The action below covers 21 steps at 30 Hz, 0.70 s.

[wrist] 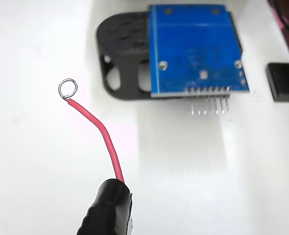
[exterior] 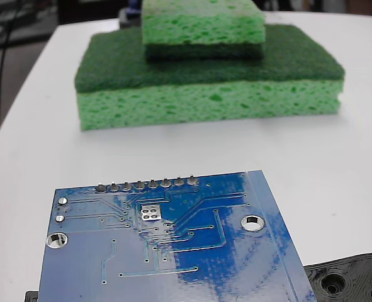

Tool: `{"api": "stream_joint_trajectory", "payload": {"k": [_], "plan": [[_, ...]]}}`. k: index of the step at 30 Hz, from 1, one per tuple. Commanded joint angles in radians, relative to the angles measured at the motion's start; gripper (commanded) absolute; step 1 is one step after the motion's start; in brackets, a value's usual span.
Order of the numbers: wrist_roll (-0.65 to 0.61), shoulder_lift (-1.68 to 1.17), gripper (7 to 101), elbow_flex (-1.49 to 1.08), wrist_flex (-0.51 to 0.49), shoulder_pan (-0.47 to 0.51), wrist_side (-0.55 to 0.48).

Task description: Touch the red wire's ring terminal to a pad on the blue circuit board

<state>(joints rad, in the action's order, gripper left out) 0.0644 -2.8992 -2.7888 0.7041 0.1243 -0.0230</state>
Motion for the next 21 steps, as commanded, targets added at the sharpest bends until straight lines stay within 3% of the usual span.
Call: {"api": "stream_joint_trajectory", "payload": {"k": [1,6,12,21], "plan": [[-0.002,0.21,100.3,0.181,0.028,0.002,0.018],[-0.006,0.48,100.3,0.39,0.011,0.009,0.044],[0.002,0.707,100.3,0.468,-0.123,0.089,-0.018],[0.084,0.931,100.3,0.6,-0.16,0.067,0.097]]}}
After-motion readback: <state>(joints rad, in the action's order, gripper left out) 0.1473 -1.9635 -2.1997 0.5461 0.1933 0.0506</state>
